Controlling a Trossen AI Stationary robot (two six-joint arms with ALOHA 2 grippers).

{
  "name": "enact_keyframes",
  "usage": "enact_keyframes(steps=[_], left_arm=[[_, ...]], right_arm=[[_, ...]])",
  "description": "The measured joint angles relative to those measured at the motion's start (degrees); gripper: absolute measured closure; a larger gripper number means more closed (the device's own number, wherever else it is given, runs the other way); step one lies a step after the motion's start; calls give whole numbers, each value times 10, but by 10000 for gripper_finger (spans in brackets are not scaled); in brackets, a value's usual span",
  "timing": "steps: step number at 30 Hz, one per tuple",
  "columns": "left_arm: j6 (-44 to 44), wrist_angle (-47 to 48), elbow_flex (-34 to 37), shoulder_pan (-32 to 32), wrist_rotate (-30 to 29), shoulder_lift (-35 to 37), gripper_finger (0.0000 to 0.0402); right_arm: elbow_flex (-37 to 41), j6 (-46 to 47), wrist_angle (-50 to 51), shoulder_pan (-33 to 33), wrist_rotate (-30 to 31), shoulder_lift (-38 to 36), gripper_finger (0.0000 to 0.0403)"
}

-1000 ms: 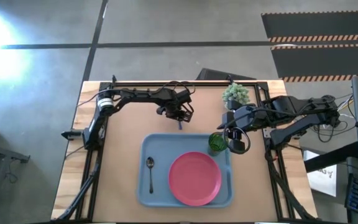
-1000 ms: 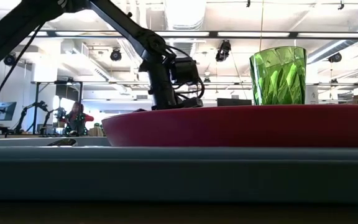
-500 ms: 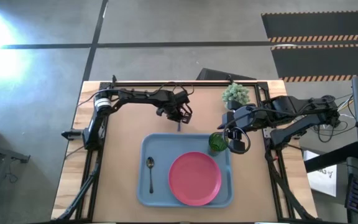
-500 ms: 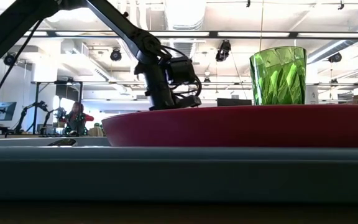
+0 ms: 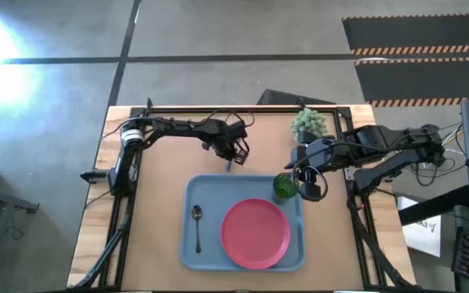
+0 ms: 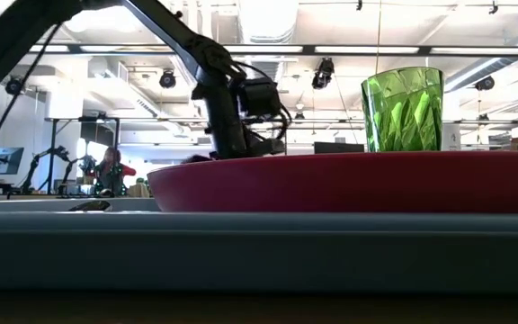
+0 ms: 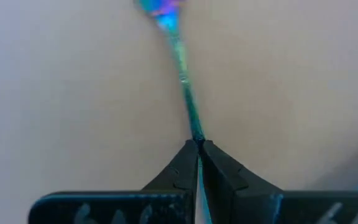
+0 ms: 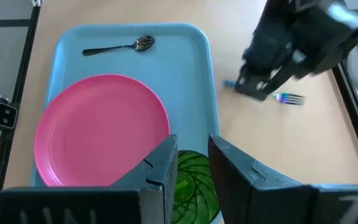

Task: Pick and place plate/cup/fork/spoon on tray
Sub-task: Put the blue fork on the blue tray to the left of the pink plate

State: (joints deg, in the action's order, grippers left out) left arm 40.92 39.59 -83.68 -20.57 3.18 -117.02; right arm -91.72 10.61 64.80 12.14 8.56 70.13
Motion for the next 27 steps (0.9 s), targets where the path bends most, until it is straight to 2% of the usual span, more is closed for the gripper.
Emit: enact_keyframes(steps=[4, 8, 14, 22, 27], left_arm=[[-9, -3, 1, -6, -62, 69, 400], [-13, -11, 0, -5, -68, 136, 400], [-24, -12, -2, -5, -116, 208, 401], [-67, -13, 5, -7, -115, 192, 400], [-74, -10, 4, -7, -101, 155, 364]], right_arm=[[0, 0, -2, 0, 0, 0, 323], [0, 0, -4, 0, 0, 0, 323], [0, 8, -6, 0, 0, 0, 323], [0, 14, -6, 0, 0, 0, 323], [0, 15, -7, 0, 0, 0, 323]])
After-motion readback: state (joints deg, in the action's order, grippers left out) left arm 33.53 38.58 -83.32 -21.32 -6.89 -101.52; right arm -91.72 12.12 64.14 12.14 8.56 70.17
